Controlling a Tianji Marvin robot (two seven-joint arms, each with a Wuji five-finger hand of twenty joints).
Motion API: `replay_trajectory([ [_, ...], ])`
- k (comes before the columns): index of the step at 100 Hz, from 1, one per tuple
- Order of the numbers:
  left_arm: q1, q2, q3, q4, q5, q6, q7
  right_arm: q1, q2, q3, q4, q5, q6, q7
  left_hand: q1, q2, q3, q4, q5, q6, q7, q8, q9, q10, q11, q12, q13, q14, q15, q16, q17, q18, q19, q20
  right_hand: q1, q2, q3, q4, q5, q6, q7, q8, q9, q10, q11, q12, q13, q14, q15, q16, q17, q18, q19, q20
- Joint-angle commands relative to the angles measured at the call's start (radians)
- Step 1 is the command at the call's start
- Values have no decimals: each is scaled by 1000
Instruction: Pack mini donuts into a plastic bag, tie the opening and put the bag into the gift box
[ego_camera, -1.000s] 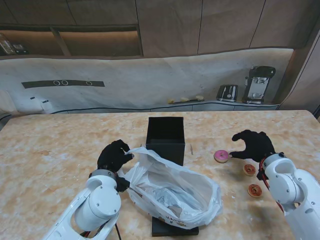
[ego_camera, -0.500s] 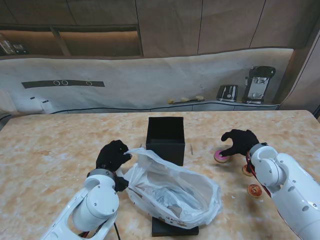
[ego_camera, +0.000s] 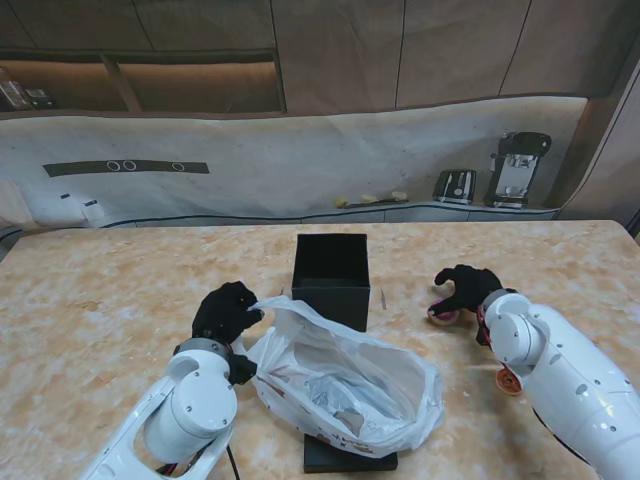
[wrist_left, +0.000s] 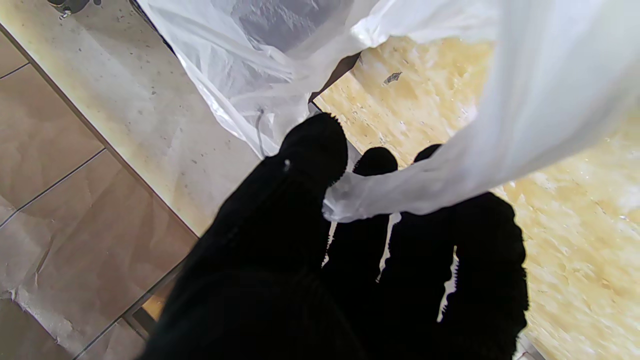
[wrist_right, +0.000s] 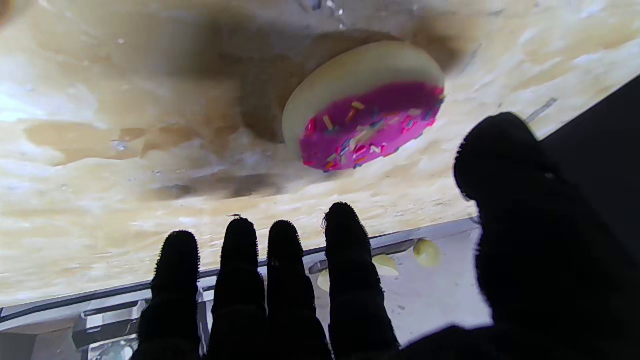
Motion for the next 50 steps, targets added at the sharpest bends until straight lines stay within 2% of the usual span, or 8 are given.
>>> replay_trajectory([
  [1, 8, 0, -1, -9, 3, 3, -15, -3, -13, -12, 3, -16, 1, 13, 14, -25, 26, 14, -5, 3, 13, -5, 7, -8, -1, 19, -15, 10, 5, 6, -16, 14, 11, -8, -15, -16, -13, 8, -14, 17, 10, -8, -8, -13, 16, 12, -19, -16, 6, -14, -5, -2, -6, -2],
  [13, 10, 0, 1, -10, 9, 2, -12, 0, -14, -25, 15, -15, -1, 5, 34, -26, 24, 9, -12, 8, 17, -3, 5, -5, 3, 21, -23, 11, 9, 11, -31, 15, 8, 2, -3, -23, -10, 11, 1, 29, 33, -11, 15, -13, 86, 64, -10, -15, 44, 8, 2, -17, 3, 6],
  [36, 10, 0, 4, -11, 6, 8, -15, -22, -12, -20, 16, -29, 2, -5, 36, -26, 22, 11, -13, 6, 20, -4, 1, -8, 4, 21, -26, 14, 9, 13, -35, 16, 6, 12, 30, -41, -3, 11, 7, 30, 50, -1, -11, -16, 95, 90, -28, -18, 64, 23, -8, -11, 25, 14],
  [37, 10, 0, 4, -10, 5, 8, -15, -23, -12, -20, 16, -30, 2, -6, 37, -26, 22, 11, -13, 7, 20, -4, 0, 12, 1, 19, -27, 14, 9, 13, -36, 16, 6, 13, 30, -41, -3, 11, 6, 30, 50, -1, -14, -15, 95, 90, -30, -19, 63, 24, -8, -11, 26, 15],
  [41, 10, -1, 5, -10, 4, 8, -13, -25, -12, -20, 20, -31, -1, -12, 37, -26, 22, 11, -14, 6, 20, -4, -1, -7, 4, 21, -27, 14, 8, 13, -37, 16, 4, 14, 33, -43, -3, 11, 6, 28, 50, 0, -20, -16, 94, 92, -32, -19, 65, 25, -9, -14, 30, 16],
  [42, 10, -1, 5, -10, 4, 8, -13, -25, -12, -20, 21, -32, -2, -13, 37, -25, 22, 11, -14, 5, 20, -4, -5, 10, 0, 18, -28, 14, 8, 13, -38, 16, 4, 15, 33, -43, -3, 10, 6, 28, 51, 1, -21, -16, 95, 92, -31, -19, 66, 25, -10, -14, 31, 17],
  [45, 9, -1, 6, -10, 3, 8, -13, -25, -12, -21, 24, -33, -4, -16, 36, -26, 21, 11, -14, 6, 21, -4, -3, -6, 5, 22, -29, 14, 8, 13, -40, 15, 2, 16, 29, -40, -5, 10, 4, 29, 51, 1, -23, -17, 95, 93, -32, -19, 67, 26, -9, -16, 33, 17],
  [50, 9, -2, 8, -9, 3, 8, -11, -24, -13, -24, 32, -27, -8, -16, 27, -22, 18, 11, -13, 7, 24, -4, 4, -4, 9, 22, -20, 11, 18, 18, -31, 13, 10, 24, 22, -35, -7, 9, -4, 26, 49, 1, -29, -19, 92, 93, -36, -22, 66, 25, -11, -17, 35, 18],
])
